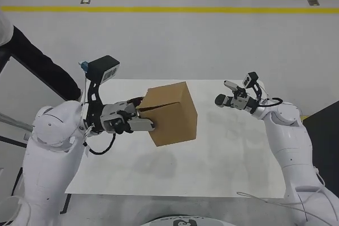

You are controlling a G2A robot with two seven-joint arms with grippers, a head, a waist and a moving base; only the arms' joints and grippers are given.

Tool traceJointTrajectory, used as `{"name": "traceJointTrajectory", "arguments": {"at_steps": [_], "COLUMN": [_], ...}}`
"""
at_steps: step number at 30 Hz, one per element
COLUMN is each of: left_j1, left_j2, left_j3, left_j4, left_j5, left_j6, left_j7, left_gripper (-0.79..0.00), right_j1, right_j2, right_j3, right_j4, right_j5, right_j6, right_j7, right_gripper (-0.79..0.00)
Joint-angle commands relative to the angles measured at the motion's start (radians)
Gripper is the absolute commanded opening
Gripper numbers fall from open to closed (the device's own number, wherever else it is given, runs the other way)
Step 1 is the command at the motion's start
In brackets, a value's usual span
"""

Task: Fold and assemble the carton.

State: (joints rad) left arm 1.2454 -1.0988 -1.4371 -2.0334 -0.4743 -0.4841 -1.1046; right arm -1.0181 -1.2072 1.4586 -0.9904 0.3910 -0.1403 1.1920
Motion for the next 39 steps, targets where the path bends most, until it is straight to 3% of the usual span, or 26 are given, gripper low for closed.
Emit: {"name": "traceJointTrajectory", "arguments": {"at_steps": [1,4,10,13,16,22,32,36,39], "left_j1": [0.0,0.005,-0.018,-0.047,-0.052,-0.096,-0.091,-0.088,-0.069], "left_j2": [0.0,0.0,-0.001,0.005,0.011,0.016,0.016,0.018,0.019], "left_j3": [0.0,-0.005,-0.025,0.001,0.019,0.043,0.028,-0.037,-0.075], "left_j4": [0.0,0.003,0.042,0.028,0.051,0.007,0.026,-0.013,-0.026], "left_j5": [0.0,0.019,0.302,0.528,0.647,0.902,0.957,1.209,1.458], "left_j6": [0.001,-0.006,-0.301,-0.412,-0.527,-0.528,-0.501,-0.528,-0.528], "left_j7": [0.0,0.026,0.074,0.18,0.296,0.425,0.438,0.538,0.735], "left_gripper": [-0.785,-0.785,-0.785,-0.785,-0.785,-0.785,-0.785,-0.785,-0.785], "right_j1": [0.0,0.0,0.0,0.0,0.0,0.0,0.0,0.0,0.0], "right_j2": [0.0,0.0,0.0,0.0,0.0,0.0,0.0,0.0,0.0], "right_j3": [0.0,0.0,0.0,0.0,0.0,0.0,0.0,0.0,0.0], "right_j4": [0.0,0.0,0.0,0.0,0.0,0.0,0.0,0.0,0.0], "right_j5": [0.0,0.0,0.0,0.0,0.0,0.0,0.0,0.0,0.0], "right_j6": [0.0,0.0,0.0,0.0,0.0,0.0,0.0,0.0,0.0], "right_j7": [0.0,0.0,0.0,0.0,0.0,0.0,0.0,0.0,0.0], "right_gripper": [0.0,0.0,0.0,0.0,0.0,0.0,0.0,0.0,0.0]}}
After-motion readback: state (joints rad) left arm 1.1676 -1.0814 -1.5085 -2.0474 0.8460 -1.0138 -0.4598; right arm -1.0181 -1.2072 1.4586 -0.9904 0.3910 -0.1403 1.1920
